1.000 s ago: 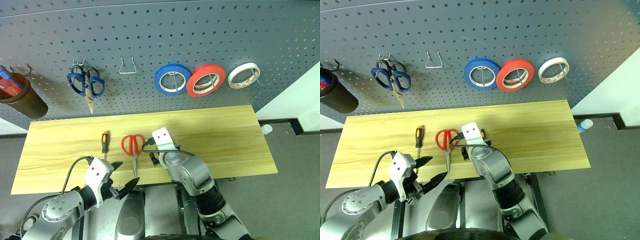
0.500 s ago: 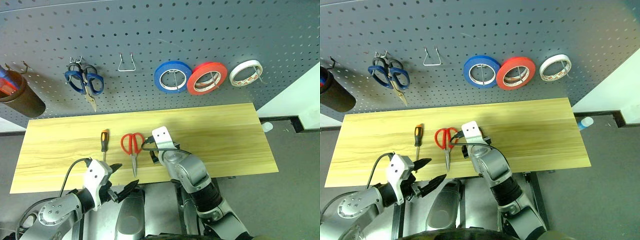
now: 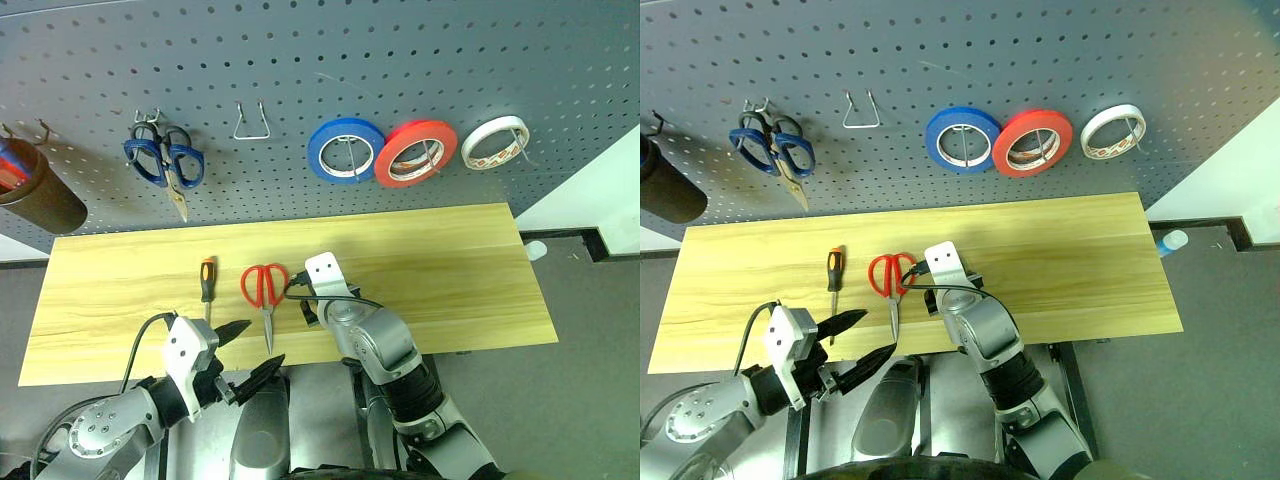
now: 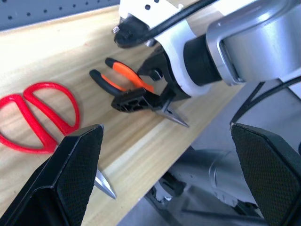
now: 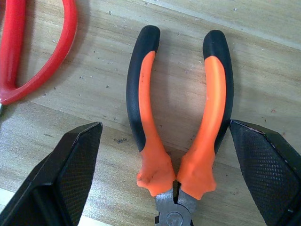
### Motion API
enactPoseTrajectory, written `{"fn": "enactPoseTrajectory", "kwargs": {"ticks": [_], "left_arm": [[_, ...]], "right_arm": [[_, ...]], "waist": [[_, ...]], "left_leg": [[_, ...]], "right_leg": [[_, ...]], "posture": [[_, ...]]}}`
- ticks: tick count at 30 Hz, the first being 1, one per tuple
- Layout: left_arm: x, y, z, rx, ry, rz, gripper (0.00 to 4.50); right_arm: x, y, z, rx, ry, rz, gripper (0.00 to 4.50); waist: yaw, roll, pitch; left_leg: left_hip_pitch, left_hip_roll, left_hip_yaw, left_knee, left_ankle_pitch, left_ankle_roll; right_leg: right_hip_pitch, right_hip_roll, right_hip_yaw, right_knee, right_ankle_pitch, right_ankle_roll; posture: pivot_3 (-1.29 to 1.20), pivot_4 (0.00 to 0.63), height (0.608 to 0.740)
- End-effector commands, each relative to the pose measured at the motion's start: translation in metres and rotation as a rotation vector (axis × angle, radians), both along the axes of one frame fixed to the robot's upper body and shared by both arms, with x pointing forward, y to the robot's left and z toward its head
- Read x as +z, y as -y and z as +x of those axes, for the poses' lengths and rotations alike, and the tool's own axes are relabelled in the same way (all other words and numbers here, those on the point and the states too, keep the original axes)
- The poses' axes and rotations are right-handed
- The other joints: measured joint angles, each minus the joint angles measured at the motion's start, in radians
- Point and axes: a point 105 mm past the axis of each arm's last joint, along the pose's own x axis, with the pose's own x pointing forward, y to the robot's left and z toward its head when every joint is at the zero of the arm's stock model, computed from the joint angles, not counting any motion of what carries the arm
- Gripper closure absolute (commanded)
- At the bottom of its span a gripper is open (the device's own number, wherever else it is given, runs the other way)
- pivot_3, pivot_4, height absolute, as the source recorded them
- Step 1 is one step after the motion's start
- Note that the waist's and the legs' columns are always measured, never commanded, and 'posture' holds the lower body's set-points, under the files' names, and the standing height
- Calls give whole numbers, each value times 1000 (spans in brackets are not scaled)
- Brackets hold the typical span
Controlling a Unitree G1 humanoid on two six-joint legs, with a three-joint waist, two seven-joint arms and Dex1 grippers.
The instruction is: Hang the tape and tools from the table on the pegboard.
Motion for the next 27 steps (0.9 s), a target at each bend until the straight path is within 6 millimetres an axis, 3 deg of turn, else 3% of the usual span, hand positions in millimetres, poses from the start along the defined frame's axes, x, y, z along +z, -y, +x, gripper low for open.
{"fn": "enactPoseTrajectory", "kwargs": {"ticks": [1,11,14,18,27], "left_arm": [[1,-1,-5,-8,-3,20,0],[2,-4,-10,-5,-20,41,0],[1,-6,-11,-4,-27,47,0],[1,-6,-11,-4,-29,49,0],[3,-8,-6,13,0,34,0]], "right_arm": [[0,-30,-18,18,-57,121,20],[-6,-30,-22,15,-78,119,20],[-7,-29,-21,10,-79,120,592],[-7,-26,-20,0,-78,120,1807],[0,-24,-16,25,-34,147,1813]], "waist": [[0,0,5],[0,-1,17],[0,-2,19],[0,-1,20],[0,-1,20]], "left_leg": [[0,0,0,0,0,0],[-2,0,0,0,0,0],[-2,0,0,0,0,0],[-2,0,0,0,0,0],[-2,0,0,0,0,0]], "right_leg": [[0,0,0,0,0,0],[-2,0,0,0,0,0],[-2,0,0,0,0,0],[-2,0,0,0,0,0],[-2,0,0,0,0,0]], "posture": [[369,355,677],[380,369,677],[381,372,677],[379,373,677],[376,360,677]]}}
